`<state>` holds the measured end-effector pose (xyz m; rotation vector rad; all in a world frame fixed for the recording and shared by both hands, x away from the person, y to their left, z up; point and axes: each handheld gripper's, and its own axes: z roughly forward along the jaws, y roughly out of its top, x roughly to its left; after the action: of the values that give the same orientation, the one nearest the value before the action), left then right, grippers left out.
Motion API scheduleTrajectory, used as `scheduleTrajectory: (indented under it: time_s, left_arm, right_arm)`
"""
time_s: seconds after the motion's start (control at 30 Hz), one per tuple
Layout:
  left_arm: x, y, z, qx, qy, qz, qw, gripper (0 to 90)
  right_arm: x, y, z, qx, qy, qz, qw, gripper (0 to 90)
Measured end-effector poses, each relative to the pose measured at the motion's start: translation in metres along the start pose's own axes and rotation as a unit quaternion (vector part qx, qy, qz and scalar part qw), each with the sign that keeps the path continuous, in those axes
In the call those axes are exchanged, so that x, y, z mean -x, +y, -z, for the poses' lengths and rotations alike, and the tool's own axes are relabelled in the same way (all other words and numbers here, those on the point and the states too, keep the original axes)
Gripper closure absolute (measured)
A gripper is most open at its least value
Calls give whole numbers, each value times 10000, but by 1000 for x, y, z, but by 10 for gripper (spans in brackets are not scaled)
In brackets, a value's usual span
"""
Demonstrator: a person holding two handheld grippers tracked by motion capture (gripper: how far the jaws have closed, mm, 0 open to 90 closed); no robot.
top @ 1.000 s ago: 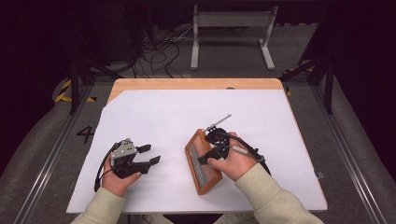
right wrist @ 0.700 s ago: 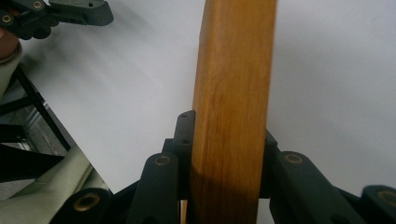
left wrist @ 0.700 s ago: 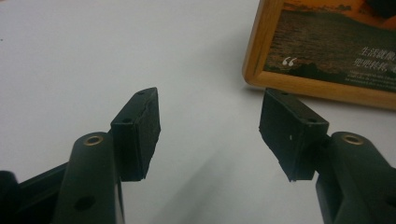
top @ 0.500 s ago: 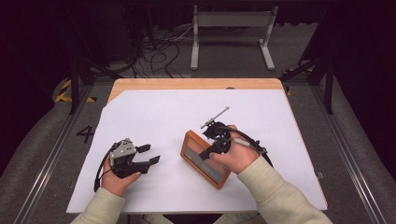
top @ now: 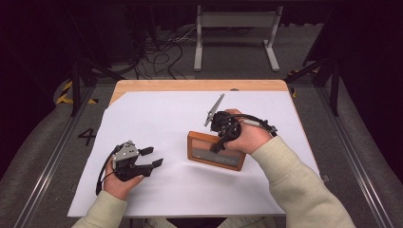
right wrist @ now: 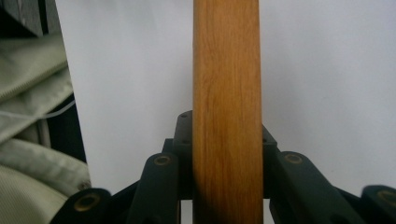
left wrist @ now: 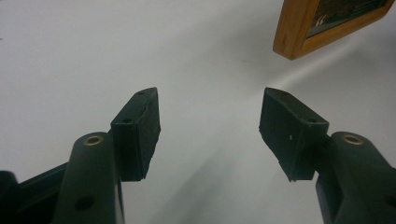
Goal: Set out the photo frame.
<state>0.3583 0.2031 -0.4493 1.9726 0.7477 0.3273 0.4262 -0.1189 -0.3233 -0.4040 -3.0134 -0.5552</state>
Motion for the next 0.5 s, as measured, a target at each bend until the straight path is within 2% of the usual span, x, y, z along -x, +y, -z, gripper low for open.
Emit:
scheduleTrajectory:
  time_s: [0.13, 0.37, 0.5]
  left_arm:
    - [0, 0, -1, -8, -22, 13, 10000, 389]
    - [-1, 0, -2, 2, -32, -10, 10000, 389]
    - [-1, 0, -2, -6, -50, -13, 10000, 389]
  right_arm:
    - [10, -1, -10, -140, 218, 556, 9981, 717]
    - [23, -3, -30, -297, 455, 1052, 9930, 718]
    - [27, -4, -31, -235, 487, 1152, 9919, 717]
